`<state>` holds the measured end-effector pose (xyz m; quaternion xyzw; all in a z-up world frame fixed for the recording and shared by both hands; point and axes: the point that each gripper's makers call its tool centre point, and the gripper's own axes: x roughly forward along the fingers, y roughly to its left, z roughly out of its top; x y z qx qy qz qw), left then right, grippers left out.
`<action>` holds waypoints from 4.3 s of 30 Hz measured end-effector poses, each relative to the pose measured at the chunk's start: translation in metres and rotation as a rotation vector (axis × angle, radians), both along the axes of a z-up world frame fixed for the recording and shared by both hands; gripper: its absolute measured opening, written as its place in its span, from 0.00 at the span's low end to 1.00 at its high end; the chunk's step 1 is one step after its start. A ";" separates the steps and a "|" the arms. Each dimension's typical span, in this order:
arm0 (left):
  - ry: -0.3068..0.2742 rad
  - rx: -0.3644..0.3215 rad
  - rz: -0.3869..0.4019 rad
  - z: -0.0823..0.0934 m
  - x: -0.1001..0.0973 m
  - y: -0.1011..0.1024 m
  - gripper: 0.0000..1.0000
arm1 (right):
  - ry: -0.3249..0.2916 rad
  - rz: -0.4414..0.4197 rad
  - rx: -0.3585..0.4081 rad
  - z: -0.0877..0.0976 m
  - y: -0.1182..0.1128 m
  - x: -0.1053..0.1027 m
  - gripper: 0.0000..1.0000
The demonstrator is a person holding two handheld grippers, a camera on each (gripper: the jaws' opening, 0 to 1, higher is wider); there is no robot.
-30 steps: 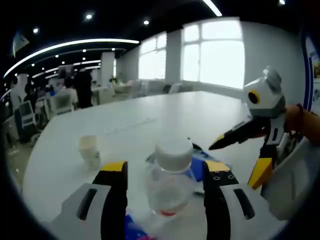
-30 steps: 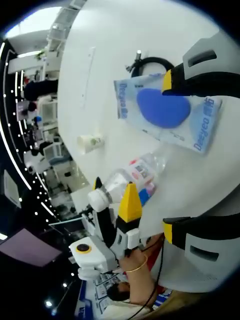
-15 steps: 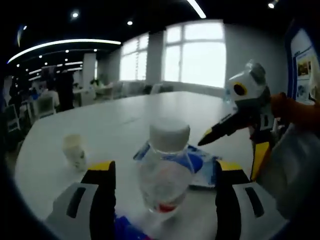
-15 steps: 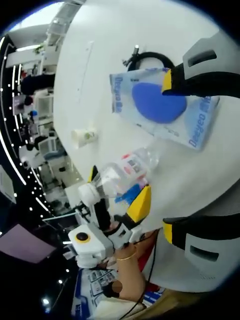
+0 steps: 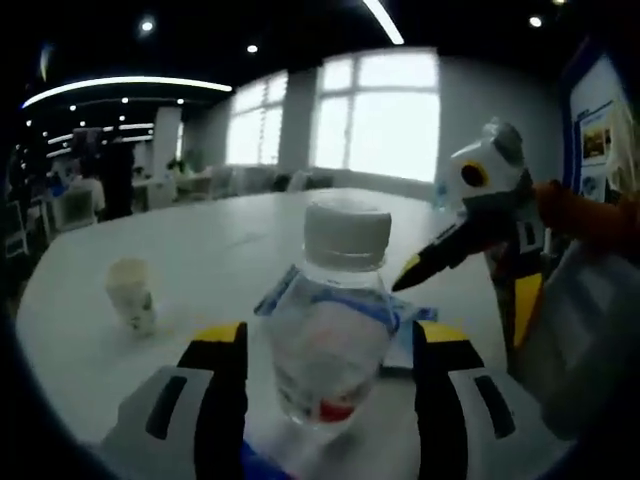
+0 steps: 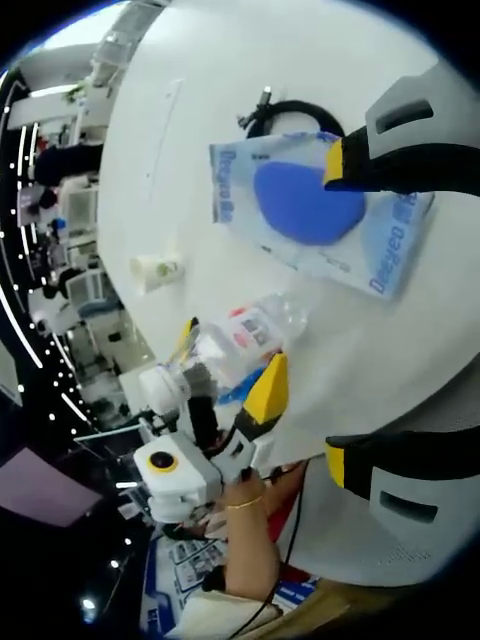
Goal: Arrange the tabletop items into an orderly group along one side of the table until the central work area is clear of visible clutter.
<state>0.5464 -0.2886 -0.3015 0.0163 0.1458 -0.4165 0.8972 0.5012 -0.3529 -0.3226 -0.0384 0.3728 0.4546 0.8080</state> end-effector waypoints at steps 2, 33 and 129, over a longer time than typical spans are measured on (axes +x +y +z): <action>0.005 -0.002 -0.002 -0.002 -0.002 -0.001 0.55 | 0.000 -0.001 -0.005 -0.001 -0.001 0.000 1.00; -0.017 0.037 0.026 -0.011 0.003 0.003 0.40 | -0.005 0.021 0.016 0.002 0.000 -0.001 1.00; -0.101 0.075 0.106 0.010 0.199 0.195 0.40 | 0.022 -0.150 0.024 -0.022 -0.022 0.023 1.00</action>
